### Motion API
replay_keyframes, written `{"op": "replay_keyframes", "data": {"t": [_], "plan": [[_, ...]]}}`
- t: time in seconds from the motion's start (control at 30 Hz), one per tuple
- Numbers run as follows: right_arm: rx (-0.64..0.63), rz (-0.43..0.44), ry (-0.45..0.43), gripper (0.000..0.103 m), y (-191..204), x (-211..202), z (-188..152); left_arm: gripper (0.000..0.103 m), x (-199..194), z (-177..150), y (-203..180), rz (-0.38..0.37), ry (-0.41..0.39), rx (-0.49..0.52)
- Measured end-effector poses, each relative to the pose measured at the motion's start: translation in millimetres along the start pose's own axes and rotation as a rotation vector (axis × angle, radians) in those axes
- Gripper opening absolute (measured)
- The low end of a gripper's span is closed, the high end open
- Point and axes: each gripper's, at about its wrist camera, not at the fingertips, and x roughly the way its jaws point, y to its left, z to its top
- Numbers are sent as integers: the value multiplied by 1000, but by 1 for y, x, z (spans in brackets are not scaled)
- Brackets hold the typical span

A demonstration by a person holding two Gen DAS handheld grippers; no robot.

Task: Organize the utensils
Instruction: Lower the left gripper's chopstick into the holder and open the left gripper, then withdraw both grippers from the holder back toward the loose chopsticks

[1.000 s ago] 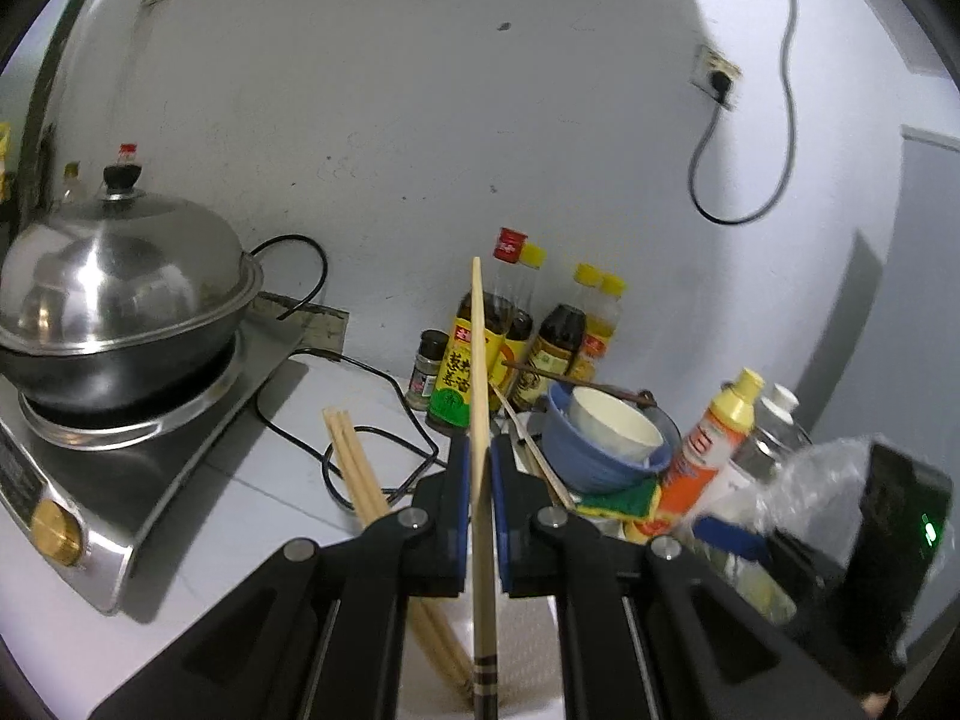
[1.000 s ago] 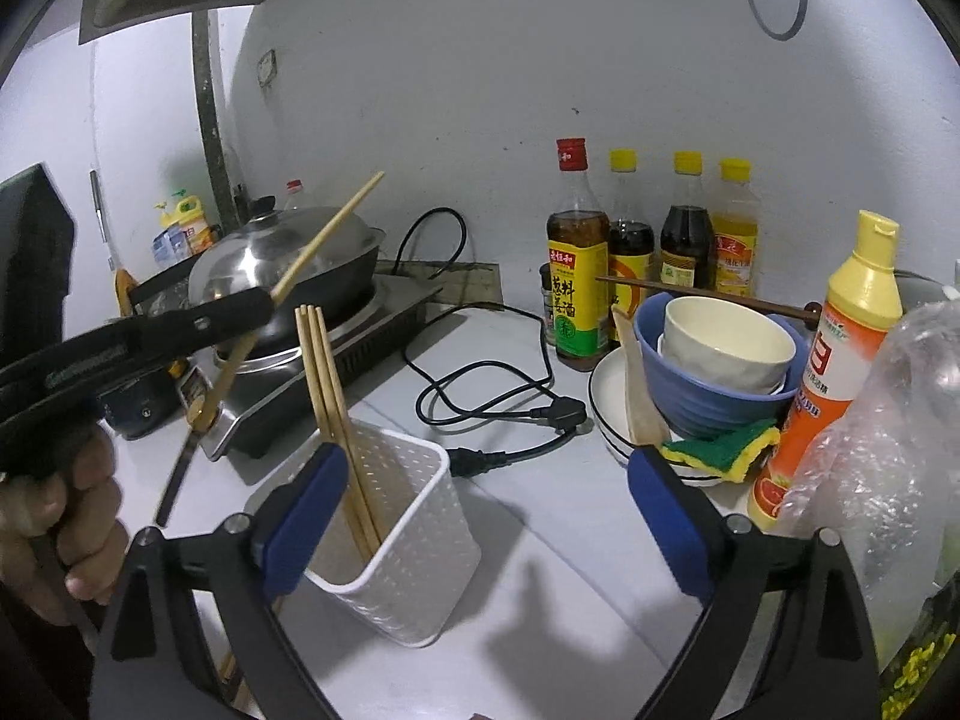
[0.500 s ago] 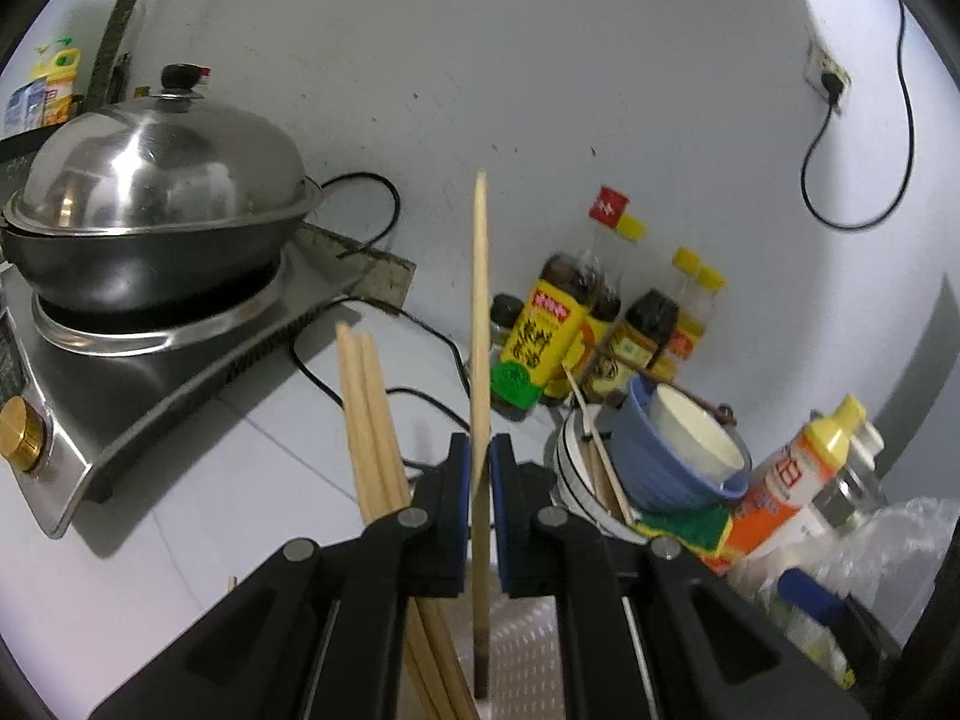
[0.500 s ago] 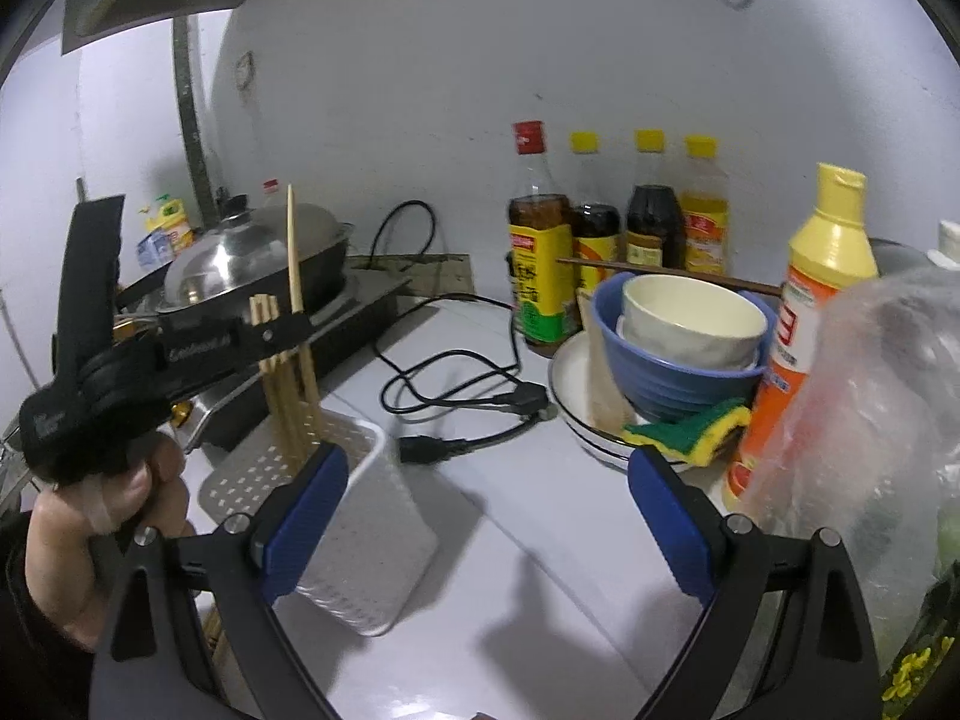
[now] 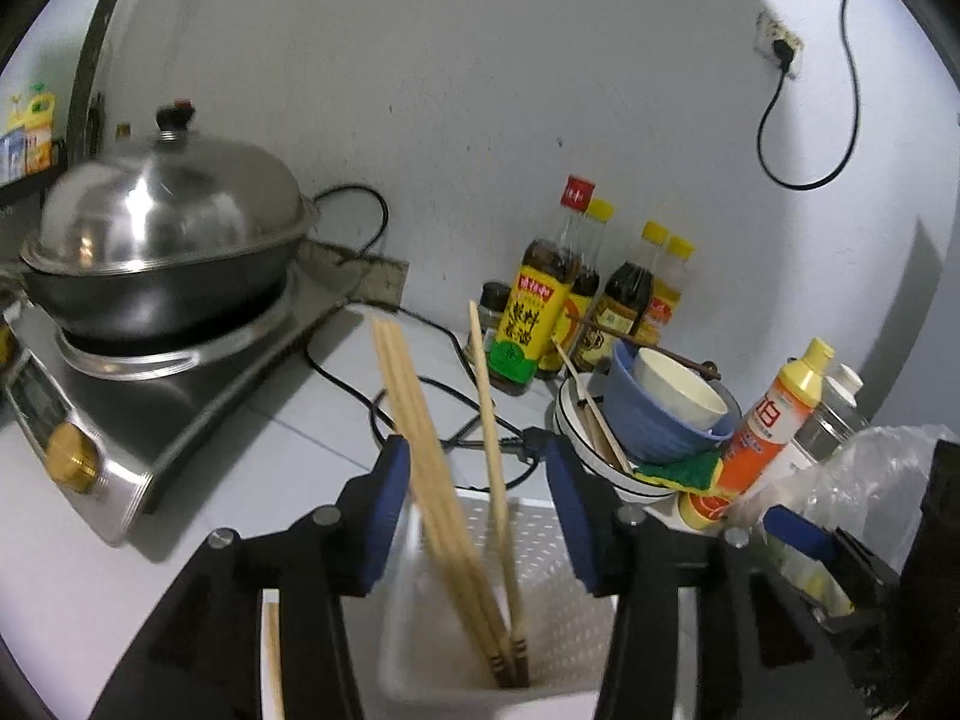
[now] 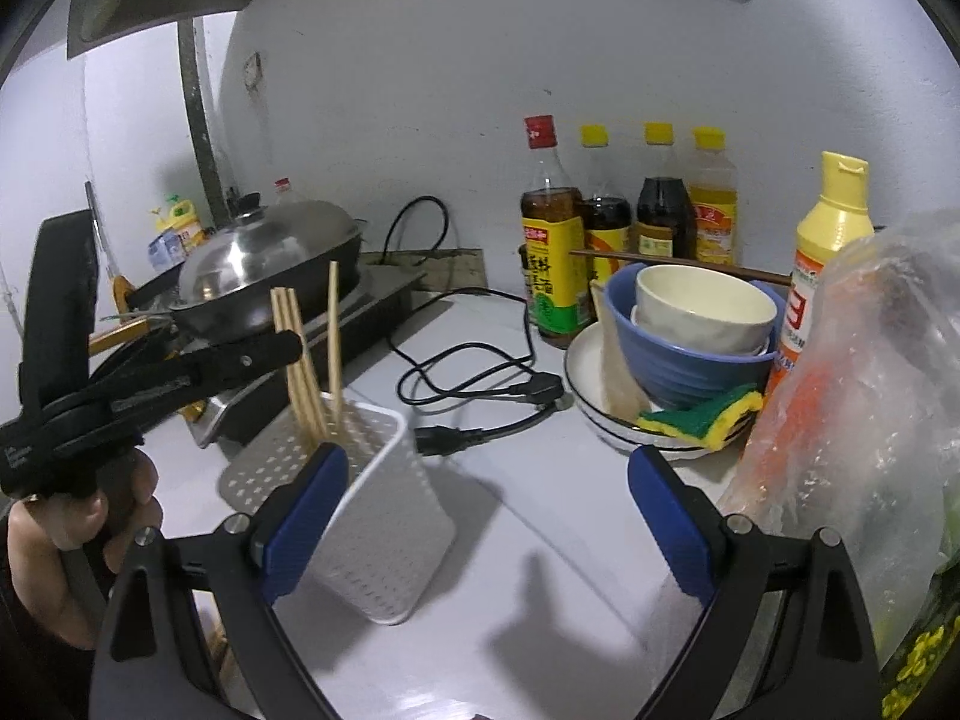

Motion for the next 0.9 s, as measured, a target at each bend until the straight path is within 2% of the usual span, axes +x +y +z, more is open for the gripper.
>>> {"op": "replay_keyframes", "data": {"t": [0.4,0.9], "plan": [[-39,-43,9,94,43,-15,-6,53,-57,-9,42,20,-49,7],[-112,-64,35,94,99,-25,-17,53,-93,-32,93,37,-52,-24]]}}
